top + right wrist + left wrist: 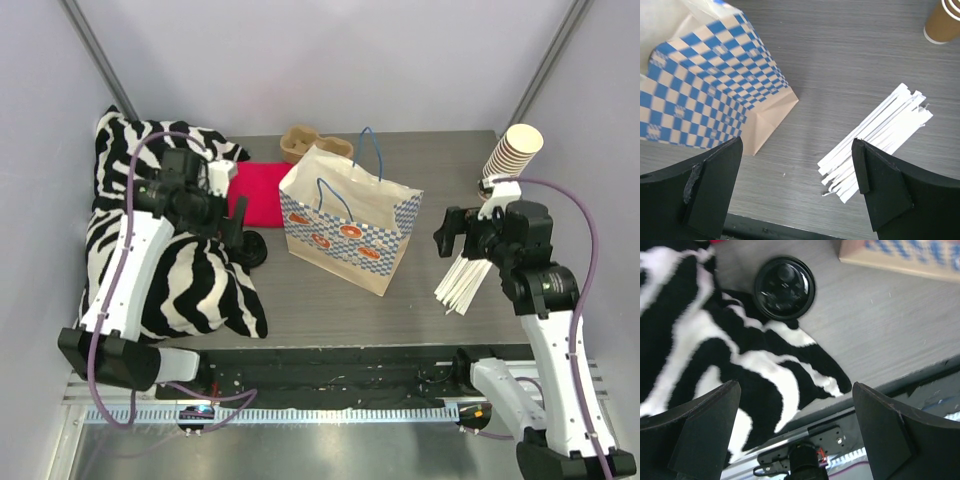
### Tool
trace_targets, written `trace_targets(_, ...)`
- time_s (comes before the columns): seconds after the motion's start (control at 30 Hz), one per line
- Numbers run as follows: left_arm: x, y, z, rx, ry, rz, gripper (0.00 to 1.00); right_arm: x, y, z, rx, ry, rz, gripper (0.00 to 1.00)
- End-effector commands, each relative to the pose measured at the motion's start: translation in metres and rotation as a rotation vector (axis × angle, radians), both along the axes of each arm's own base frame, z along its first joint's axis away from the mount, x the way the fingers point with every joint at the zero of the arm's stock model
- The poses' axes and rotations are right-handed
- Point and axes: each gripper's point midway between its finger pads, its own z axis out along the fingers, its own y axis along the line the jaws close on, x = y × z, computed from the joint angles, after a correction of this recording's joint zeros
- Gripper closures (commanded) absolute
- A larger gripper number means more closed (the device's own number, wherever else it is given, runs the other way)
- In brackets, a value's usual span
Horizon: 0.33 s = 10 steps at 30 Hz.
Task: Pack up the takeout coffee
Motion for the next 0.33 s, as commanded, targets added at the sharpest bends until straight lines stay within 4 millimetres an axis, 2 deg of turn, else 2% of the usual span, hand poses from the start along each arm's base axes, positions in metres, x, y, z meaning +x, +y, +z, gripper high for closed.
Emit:
trace_targets(0.0,-0.007,-0.012,-0.007,0.089,-0.078,-0.034,0.0,-0.004,-0.014,0.008,-0.041,-0.097,-0.051,0.0)
trace_targets(0.03,-0.009,-0.016,-0.009,0.092,-0.079,-0.042,0.0,-0.005,-0.017,0.001,-0.074,-0.095,-0.047,0.0)
trace_targets(0.17,-0.011,-0.016,-0.013,0.099,-0.093,-0.056,0.0,-0.008,-0.024,0.006,-0.122,-0.152,-0.056,0.0)
trace_targets(0.3,-0.016,-0.012,0.0,0.129,-0.171,-0.076,0.0,-0.016,-0.024,0.014,-0.118,-0.183,-0.053,0.0)
